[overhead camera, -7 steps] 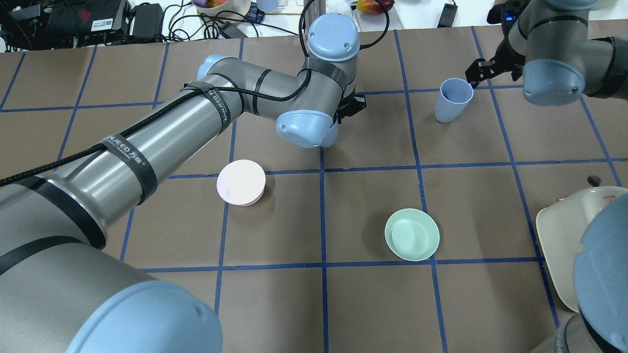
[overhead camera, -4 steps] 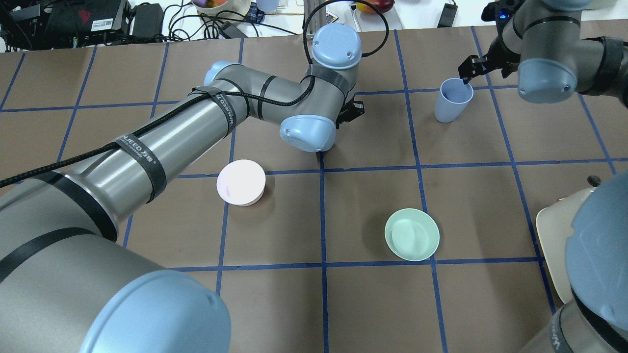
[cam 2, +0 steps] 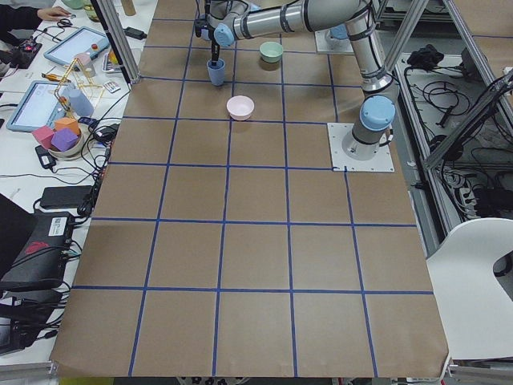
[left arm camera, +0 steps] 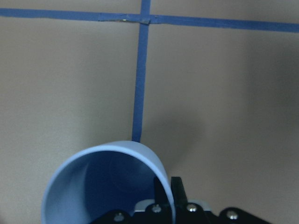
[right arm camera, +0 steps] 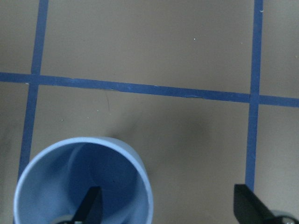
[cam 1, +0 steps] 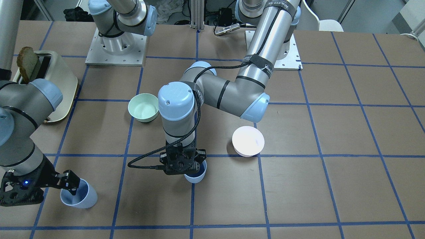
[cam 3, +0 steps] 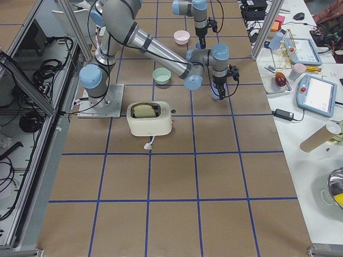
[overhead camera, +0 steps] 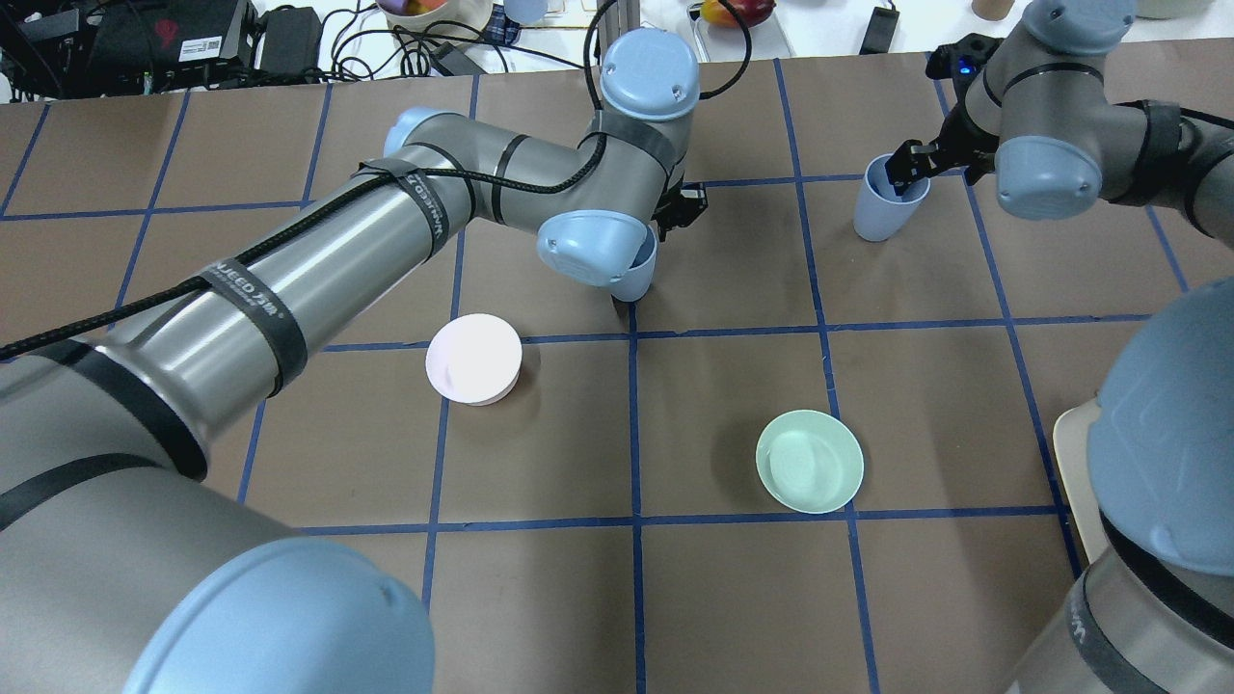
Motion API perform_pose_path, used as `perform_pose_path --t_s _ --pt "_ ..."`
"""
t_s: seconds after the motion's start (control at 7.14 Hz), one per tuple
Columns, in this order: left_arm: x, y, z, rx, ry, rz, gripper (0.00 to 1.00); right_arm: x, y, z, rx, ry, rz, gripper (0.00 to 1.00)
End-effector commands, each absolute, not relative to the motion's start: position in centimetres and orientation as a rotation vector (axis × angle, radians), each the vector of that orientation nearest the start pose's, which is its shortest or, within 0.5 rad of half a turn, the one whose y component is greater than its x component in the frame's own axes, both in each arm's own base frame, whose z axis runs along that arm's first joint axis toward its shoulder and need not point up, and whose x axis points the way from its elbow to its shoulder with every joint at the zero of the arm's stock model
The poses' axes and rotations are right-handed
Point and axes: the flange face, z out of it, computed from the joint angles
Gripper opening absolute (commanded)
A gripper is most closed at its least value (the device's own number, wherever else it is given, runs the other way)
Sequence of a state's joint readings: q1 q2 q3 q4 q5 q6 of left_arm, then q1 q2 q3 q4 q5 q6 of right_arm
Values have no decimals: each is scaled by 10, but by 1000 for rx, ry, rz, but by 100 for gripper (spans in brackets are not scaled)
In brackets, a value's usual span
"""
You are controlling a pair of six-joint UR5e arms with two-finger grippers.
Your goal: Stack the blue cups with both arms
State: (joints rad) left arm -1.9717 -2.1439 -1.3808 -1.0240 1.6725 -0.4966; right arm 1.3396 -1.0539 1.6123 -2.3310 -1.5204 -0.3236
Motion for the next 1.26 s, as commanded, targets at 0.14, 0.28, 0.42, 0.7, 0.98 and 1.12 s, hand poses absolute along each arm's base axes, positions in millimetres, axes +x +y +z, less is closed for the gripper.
perform_pose_path --t_s 0.14,0.28,0.42,0.7,0.98,1.12 --pt "-311 -585 440 -133 3106 -68 100 -17 -674 235 -141 3129 -282 26" --pt "-279 -568 481 -52 3148 -32 100 -18 -673 235 -136 3132 -278 9" --pt "-251 -544 520 -91 3149 -24 100 -19 -671 238 -134 3133 -230 0" --pt "-202 -491 545 -142 3092 249 100 -18 -669 242 -133 3127 -171 0" --pt "-172 -466 518 -183 3079 350 100 -15 -664 259 -133 3119 -183 0" --pt "-172 -466 516 -188 3111 167 100 -12 -659 278 -97 3116 -174 0"
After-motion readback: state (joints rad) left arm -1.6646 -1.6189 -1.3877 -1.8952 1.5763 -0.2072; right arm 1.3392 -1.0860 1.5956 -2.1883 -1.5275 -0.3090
